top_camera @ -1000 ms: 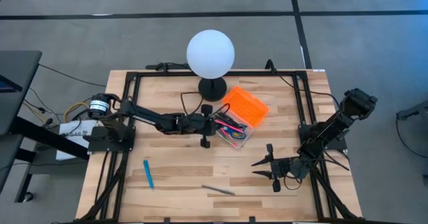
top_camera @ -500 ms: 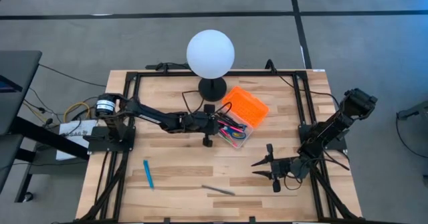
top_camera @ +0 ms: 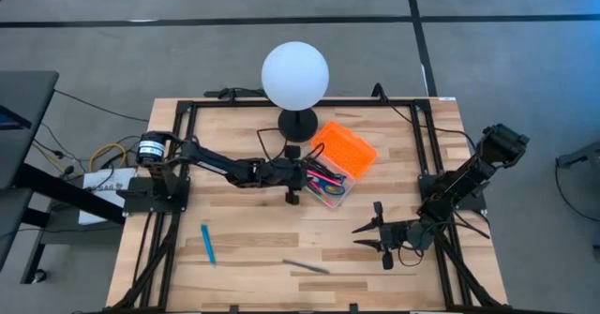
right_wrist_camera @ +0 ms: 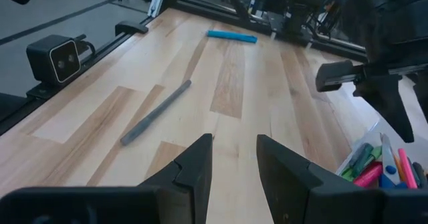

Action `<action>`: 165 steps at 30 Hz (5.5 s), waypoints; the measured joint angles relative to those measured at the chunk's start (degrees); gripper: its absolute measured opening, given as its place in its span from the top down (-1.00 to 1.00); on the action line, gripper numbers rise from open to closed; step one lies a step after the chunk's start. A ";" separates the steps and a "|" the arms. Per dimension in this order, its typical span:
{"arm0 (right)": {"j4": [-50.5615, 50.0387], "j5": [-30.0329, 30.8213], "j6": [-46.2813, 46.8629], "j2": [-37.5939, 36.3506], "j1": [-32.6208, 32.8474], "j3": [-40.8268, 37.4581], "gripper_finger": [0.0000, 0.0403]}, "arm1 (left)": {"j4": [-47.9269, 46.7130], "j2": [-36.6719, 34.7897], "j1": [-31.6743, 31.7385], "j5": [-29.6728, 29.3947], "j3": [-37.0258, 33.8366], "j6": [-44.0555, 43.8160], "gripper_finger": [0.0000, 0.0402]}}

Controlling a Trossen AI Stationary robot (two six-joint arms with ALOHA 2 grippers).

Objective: Pick & place school supplies into a supply box
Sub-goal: Put the gray pen into the orange supply box

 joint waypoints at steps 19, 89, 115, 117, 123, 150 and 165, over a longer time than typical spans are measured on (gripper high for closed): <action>-3.45 -0.02 3.00 0.00 -0.66 -0.02 0.45 | -62.64 -0.26 -17.10 -11.59 15.33 -31.27 0.36; -0.41 -19.80 5.78 40.39 -11.47 33.09 0.45 | -70.37 0.02 -56.43 -57.41 11.04 -83.61 0.36; -35.17 -19.19 14.04 39.71 -11.04 44.71 0.82 | -70.37 0.02 -56.41 -56.94 11.04 -83.61 0.36; -36.14 -19.21 14.00 39.71 -11.04 45.09 0.89 | -70.35 0.02 -56.41 -56.92 11.04 -83.62 0.36; -42.51 -19.36 15.32 37.44 -10.97 45.15 0.96 | -69.89 0.00 -56.43 -56.08 11.04 -83.56 0.36; -68.06 -13.50 18.40 29.24 -9.29 44.85 1.00 | -69.94 -0.04 -56.43 -54.44 11.04 -83.23 0.36; -78.63 5.84 19.99 29.09 -8.29 52.04 1.00 | -69.96 -0.04 -56.43 -54.45 11.04 -82.78 0.36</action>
